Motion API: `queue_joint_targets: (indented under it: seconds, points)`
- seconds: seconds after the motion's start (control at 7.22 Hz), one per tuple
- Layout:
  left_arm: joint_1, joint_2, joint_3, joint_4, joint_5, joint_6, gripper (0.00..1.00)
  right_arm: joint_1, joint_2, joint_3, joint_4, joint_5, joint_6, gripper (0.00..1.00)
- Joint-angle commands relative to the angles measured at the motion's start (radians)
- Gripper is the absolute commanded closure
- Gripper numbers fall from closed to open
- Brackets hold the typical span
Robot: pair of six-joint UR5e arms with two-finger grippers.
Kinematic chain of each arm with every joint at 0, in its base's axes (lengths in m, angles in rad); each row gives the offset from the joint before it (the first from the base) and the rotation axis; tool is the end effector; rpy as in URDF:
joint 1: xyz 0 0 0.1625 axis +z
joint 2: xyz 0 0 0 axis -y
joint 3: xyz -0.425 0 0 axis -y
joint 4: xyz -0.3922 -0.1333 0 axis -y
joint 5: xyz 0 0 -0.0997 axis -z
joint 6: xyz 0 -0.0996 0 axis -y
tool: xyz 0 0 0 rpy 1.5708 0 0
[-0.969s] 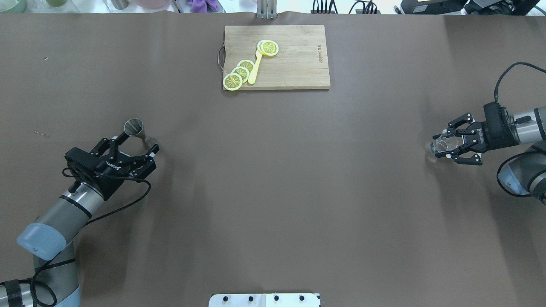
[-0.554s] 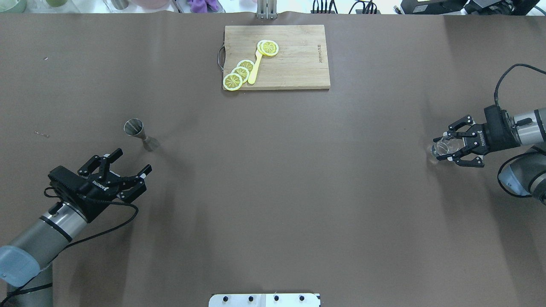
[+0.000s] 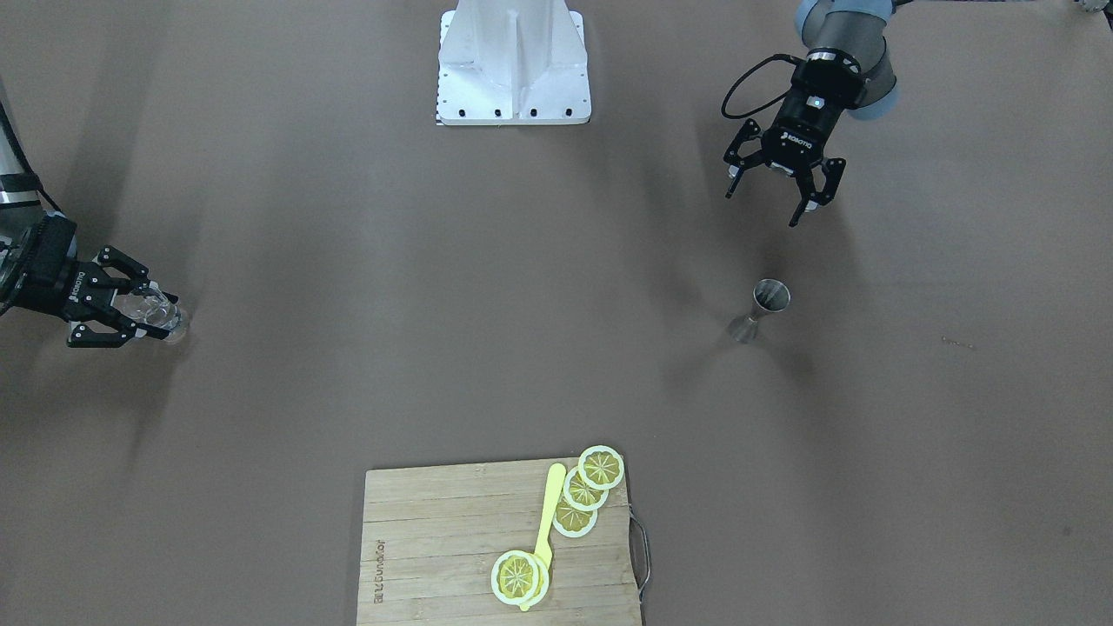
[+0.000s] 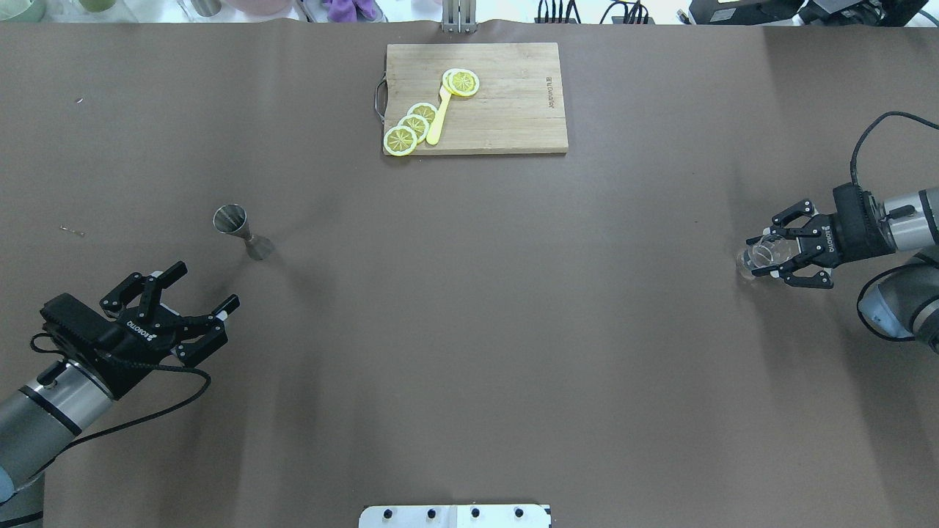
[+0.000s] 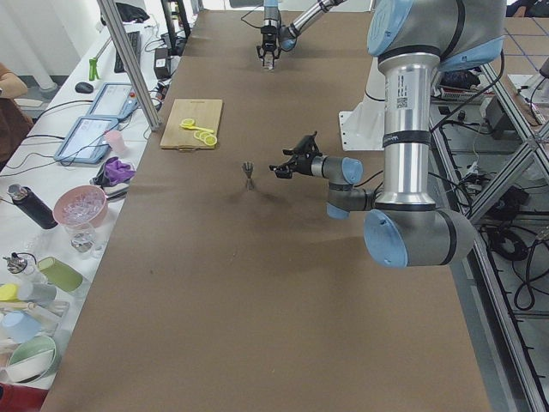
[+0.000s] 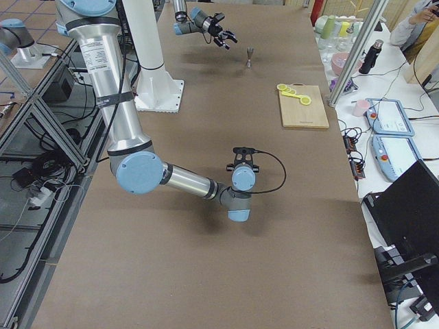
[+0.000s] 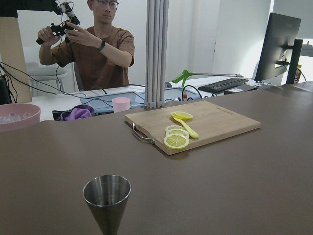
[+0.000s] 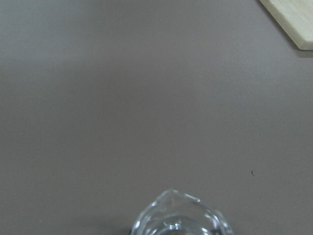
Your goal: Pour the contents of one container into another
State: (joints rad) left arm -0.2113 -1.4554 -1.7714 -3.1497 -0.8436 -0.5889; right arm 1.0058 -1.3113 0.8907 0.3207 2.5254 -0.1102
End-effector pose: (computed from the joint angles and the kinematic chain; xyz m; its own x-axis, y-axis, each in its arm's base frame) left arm 0.3557 -0.2804 0.4451 0.6178 0.5028 -0.6045 0.5223 0.3124 0.7935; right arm -0.2421 -0.4791 0.6399 0.0472 -0.9985 -0.0285 0.0589 -0.0257 0.9979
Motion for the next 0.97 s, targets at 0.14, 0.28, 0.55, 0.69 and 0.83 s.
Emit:
queue_joint_targets:
  seconds: [0.14, 0.28, 0.55, 0.69, 0.83]
  points:
    - [-0.104, 0.035, -0.218, 0.436, -0.126, -0.015, 0.02, -0.003, 0.003, -0.01, -0.002, -0.011, -0.052, 1.0]
    - [-0.165, 0.001, -0.221, 0.518, -0.228, -0.015, 0.02, -0.003, 0.007, -0.019, -0.002, -0.019, -0.052, 1.0]
    - [-0.255, -0.106, -0.211, 0.653, -0.355, -0.017, 0.02, -0.003, 0.009, -0.019, -0.003, -0.031, -0.043, 1.0]
    - [-0.281, -0.155, -0.209, 0.719, -0.388, -0.032, 0.02, -0.003, 0.011, -0.018, -0.003, -0.033, -0.04, 1.0]
    - [-0.327, -0.215, -0.211, 0.816, -0.472, -0.079, 0.02, -0.001, 0.015, -0.019, -0.002, -0.033, -0.025, 1.0]
